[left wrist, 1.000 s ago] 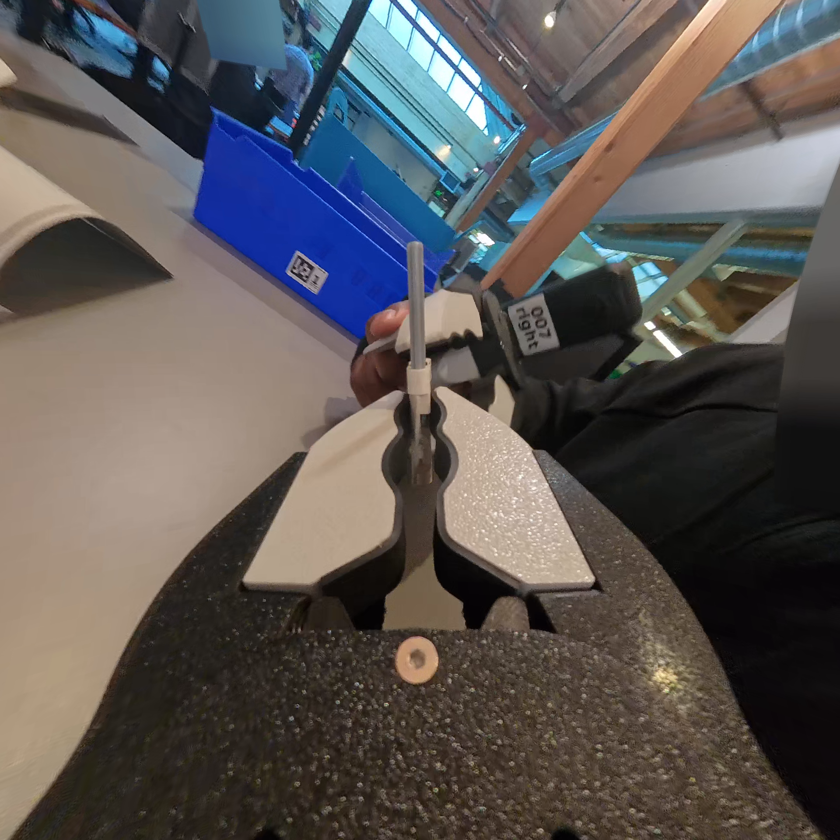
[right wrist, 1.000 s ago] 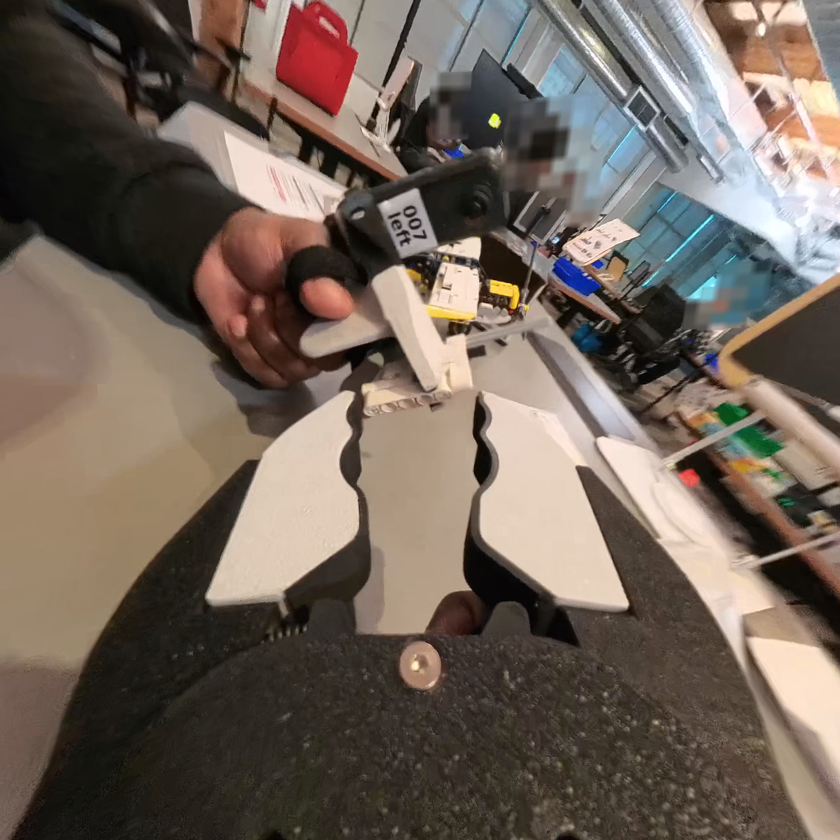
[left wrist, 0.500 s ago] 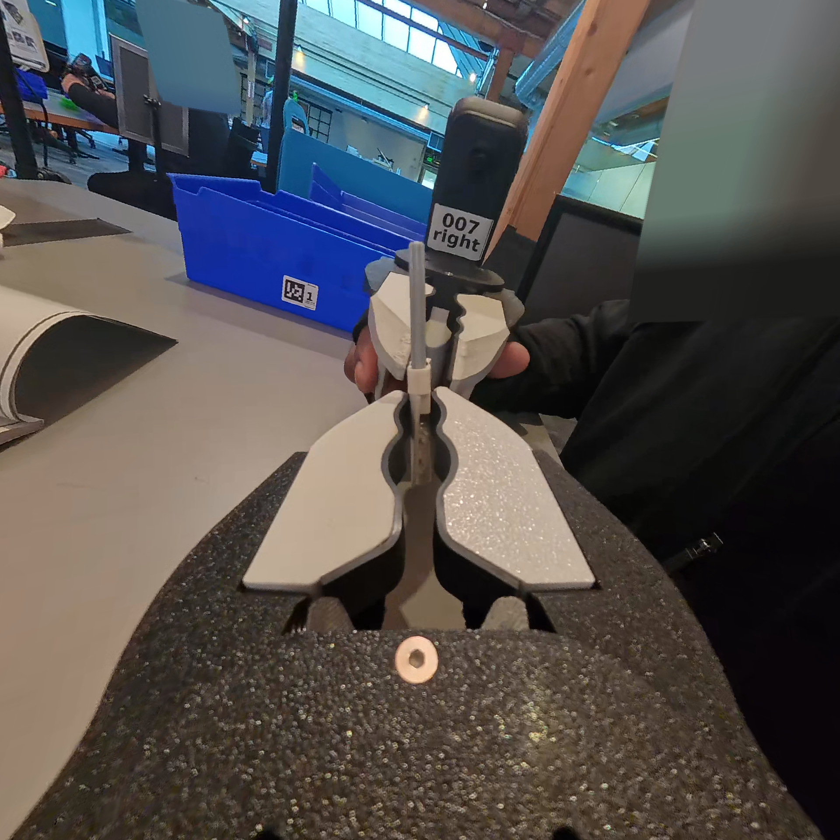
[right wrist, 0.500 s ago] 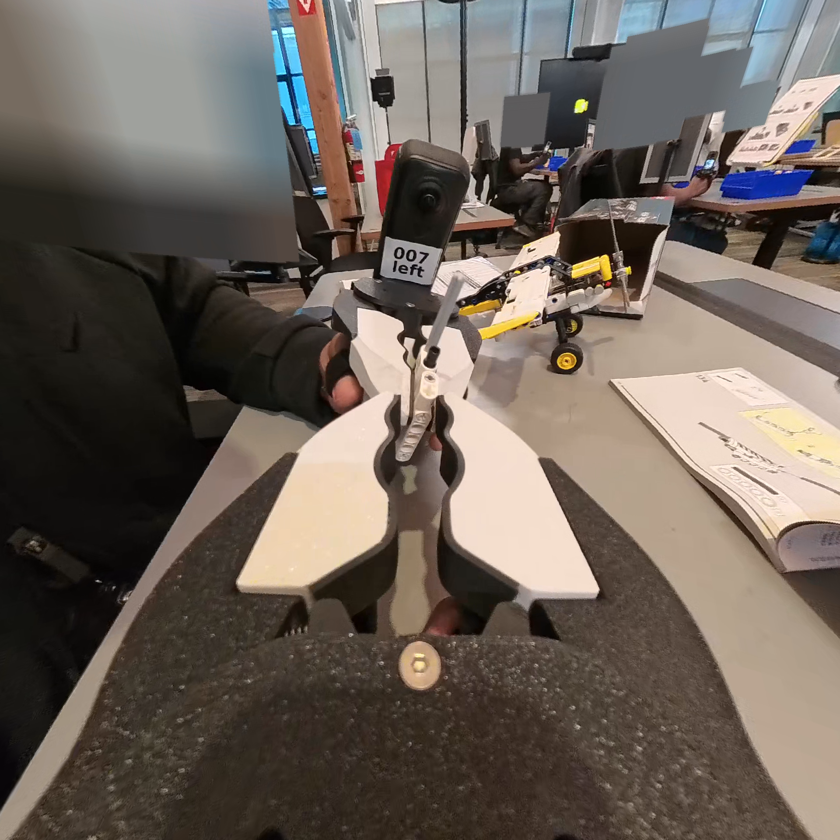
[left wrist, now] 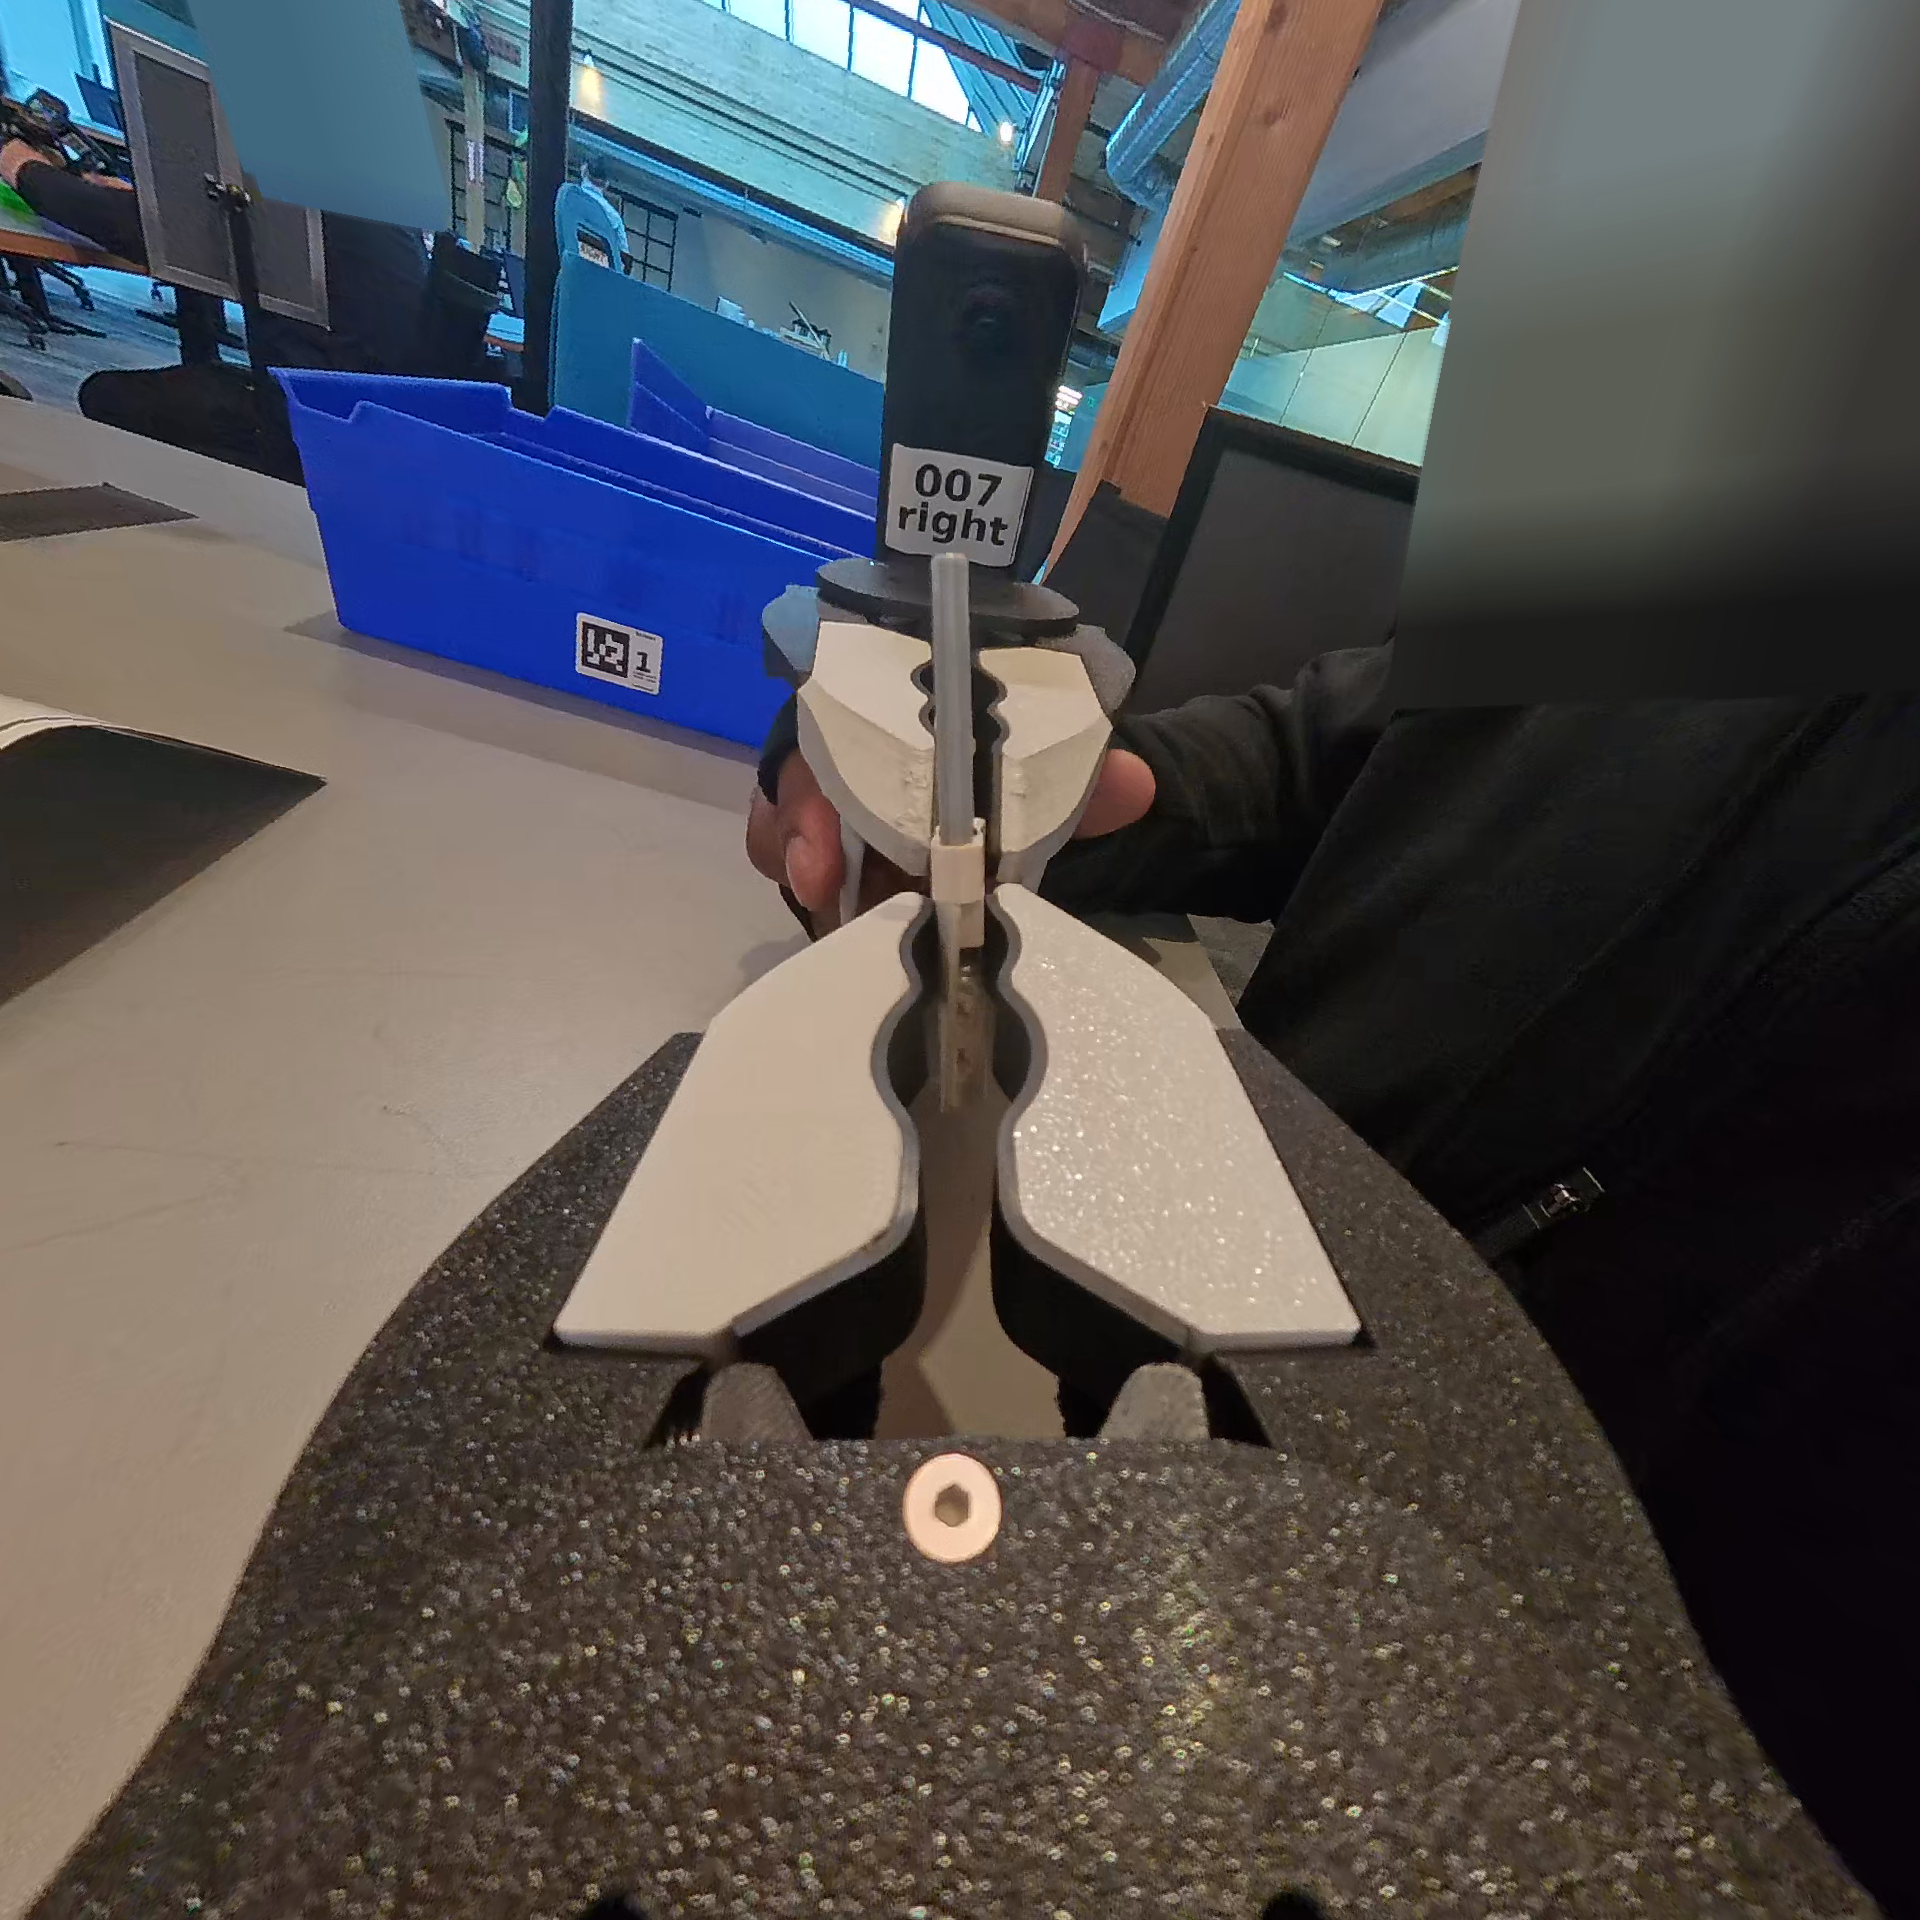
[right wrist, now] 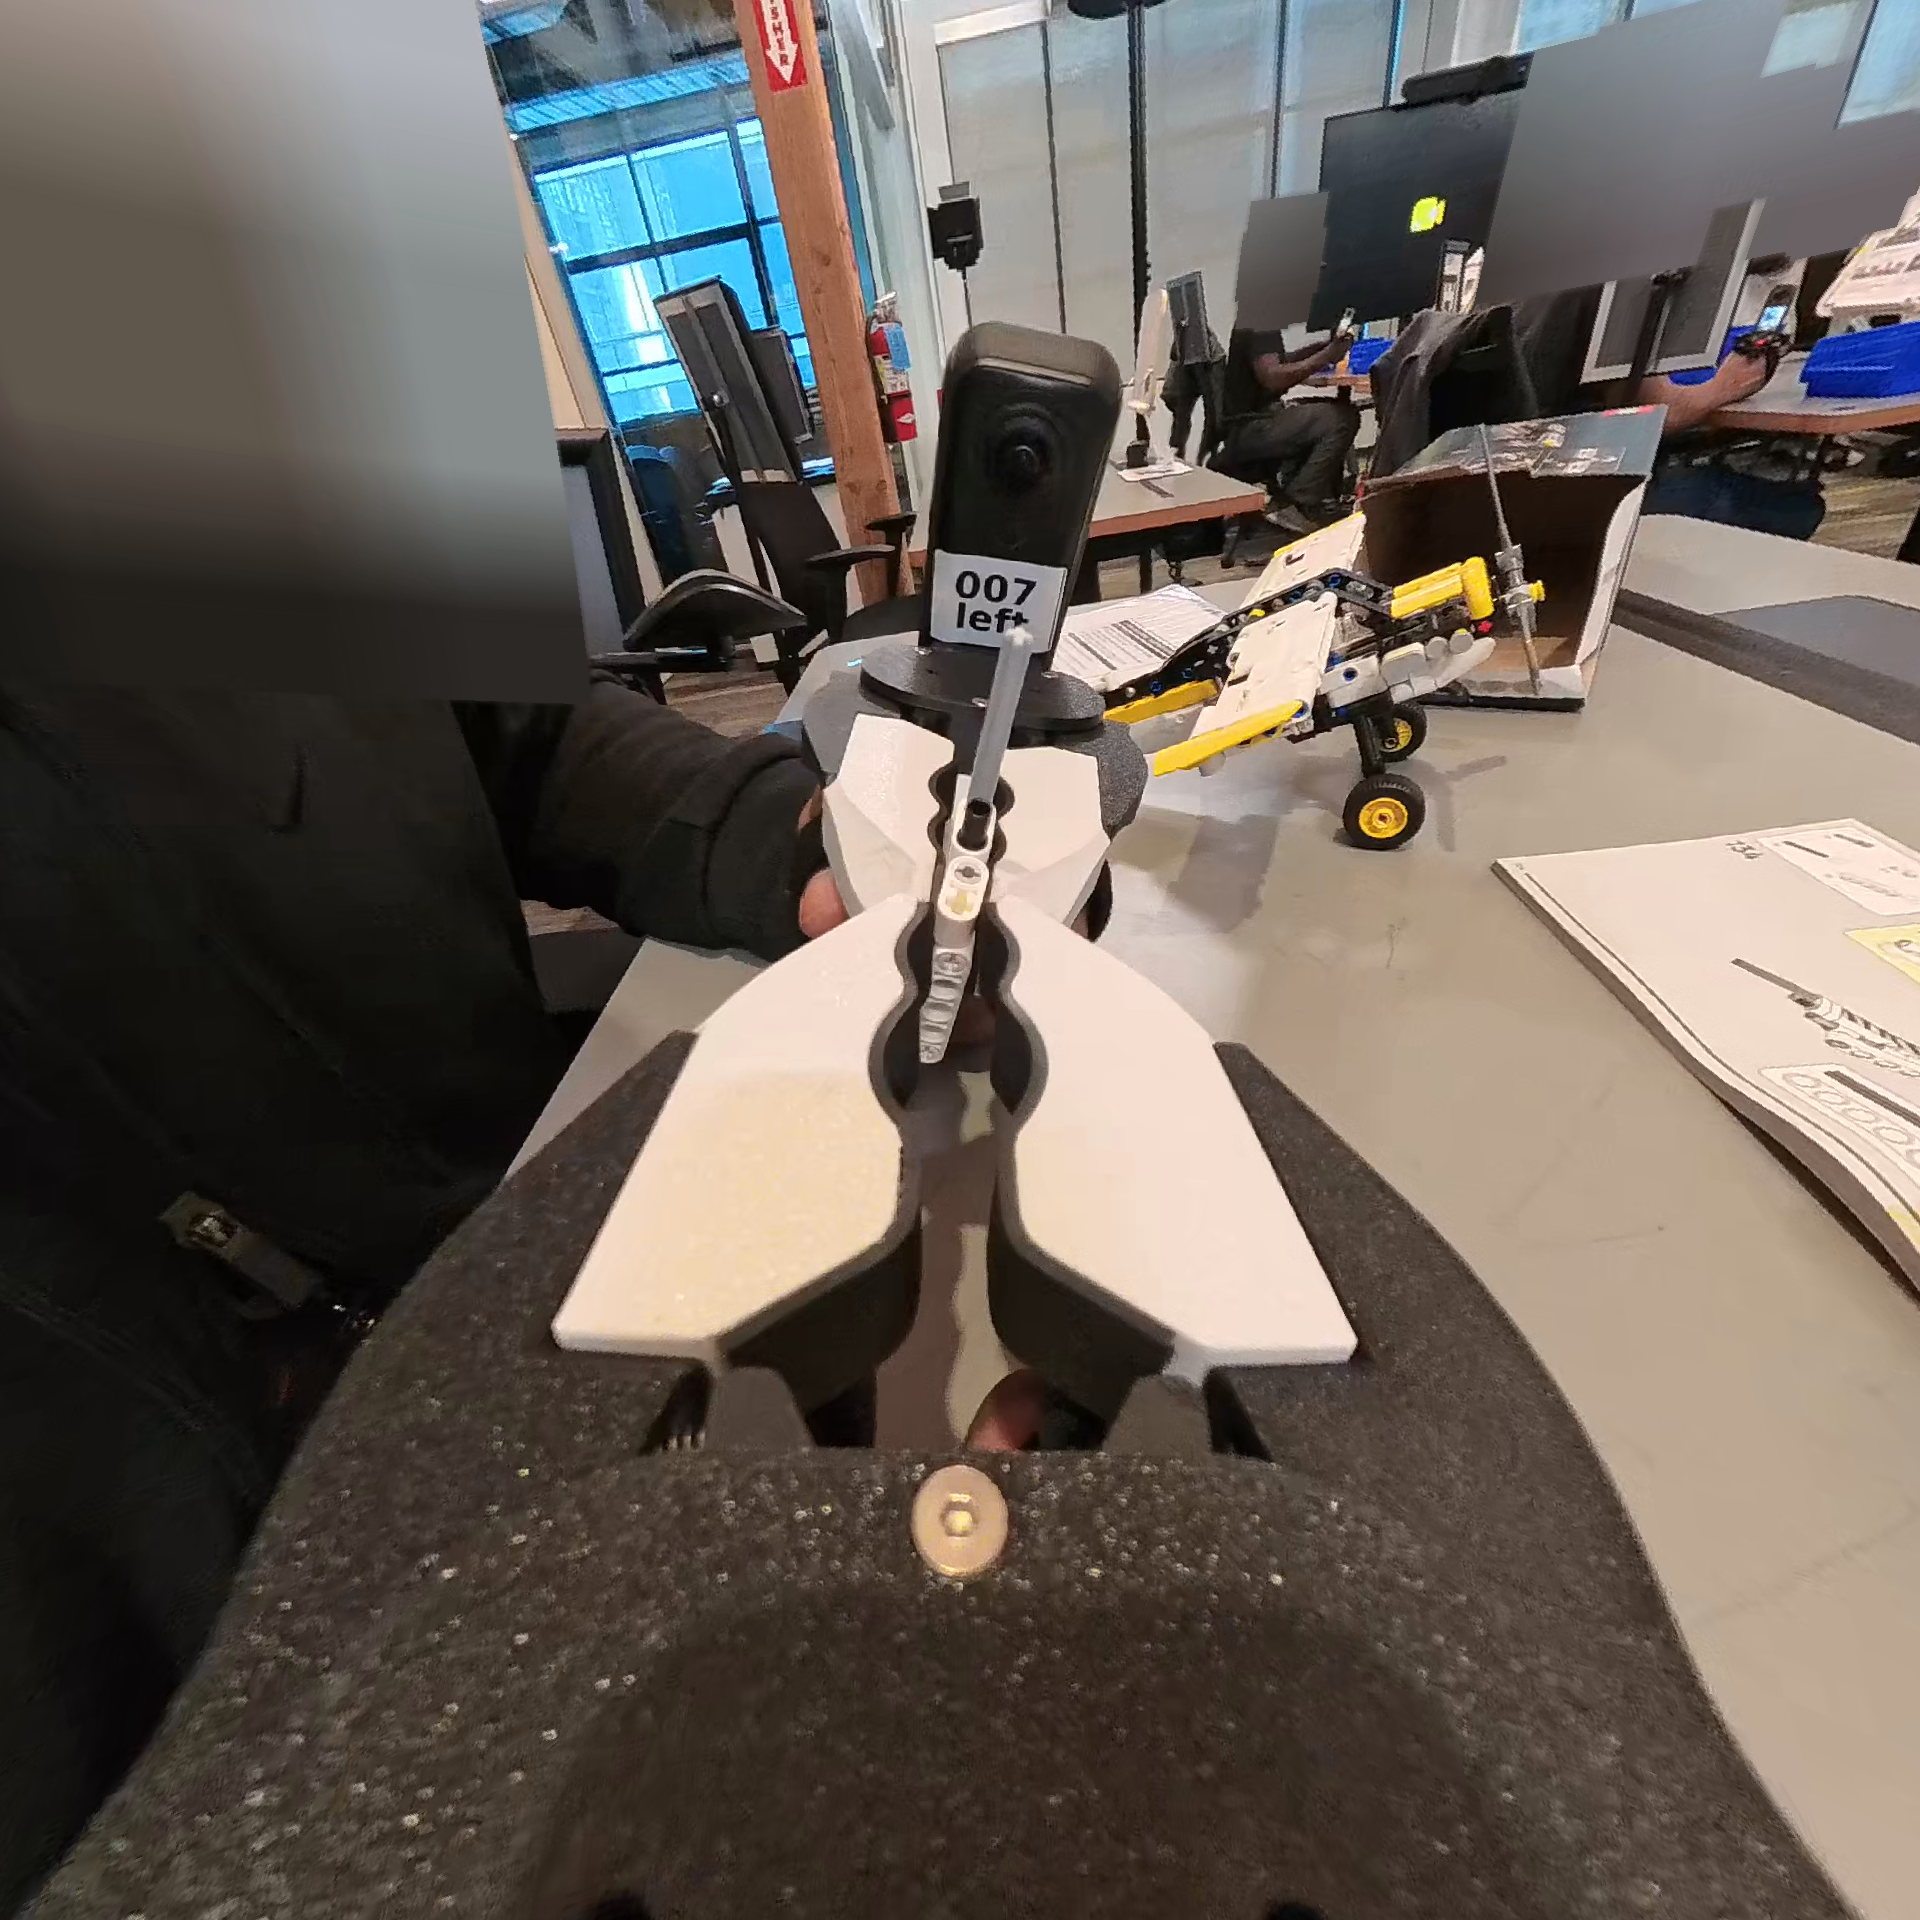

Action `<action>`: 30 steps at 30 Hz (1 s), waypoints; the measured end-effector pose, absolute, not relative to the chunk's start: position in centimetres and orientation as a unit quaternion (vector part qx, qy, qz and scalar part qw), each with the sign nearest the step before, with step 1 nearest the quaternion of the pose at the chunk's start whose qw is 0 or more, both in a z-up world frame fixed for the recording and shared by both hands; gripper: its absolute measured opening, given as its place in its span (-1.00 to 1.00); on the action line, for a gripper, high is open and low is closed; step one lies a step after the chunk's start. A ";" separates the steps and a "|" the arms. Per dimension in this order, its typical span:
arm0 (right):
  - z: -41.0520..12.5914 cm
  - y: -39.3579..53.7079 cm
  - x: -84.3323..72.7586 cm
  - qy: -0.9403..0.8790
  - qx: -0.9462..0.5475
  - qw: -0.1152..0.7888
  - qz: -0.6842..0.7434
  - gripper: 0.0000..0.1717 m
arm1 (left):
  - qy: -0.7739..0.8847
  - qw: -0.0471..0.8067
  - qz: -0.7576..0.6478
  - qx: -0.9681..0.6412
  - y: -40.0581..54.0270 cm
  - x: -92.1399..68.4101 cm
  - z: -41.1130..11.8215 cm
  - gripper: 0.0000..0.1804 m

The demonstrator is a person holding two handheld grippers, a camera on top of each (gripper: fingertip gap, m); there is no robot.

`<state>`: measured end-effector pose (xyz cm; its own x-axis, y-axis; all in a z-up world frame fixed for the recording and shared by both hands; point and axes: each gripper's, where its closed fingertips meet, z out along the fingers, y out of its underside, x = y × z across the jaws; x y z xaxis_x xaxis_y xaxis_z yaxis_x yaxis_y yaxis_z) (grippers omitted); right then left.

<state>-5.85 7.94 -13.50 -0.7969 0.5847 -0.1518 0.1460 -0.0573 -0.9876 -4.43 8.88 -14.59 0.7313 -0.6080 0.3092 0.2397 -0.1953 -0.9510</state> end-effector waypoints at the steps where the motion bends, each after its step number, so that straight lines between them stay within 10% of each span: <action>1: -13.5 7.9 -5.9 -0.667 -0.275 0.161 0.674 -0.91 | 0.133 0.620 -0.343 -0.693 8.9 -4.4 -14.6 -0.92; 30: -13.4 8.5 -5.9 -0.686 -0.274 0.179 0.650 -0.73 | 0.141 0.649 -0.257 -0.702 9.3 -4.5 -14.6 -0.92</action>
<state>-5.89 8.46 -13.44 -0.7851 0.6094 -0.1109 0.1436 0.0050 -0.9896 -4.46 9.33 -14.60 0.8284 -0.5314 0.1769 0.1351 -0.1169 -0.9839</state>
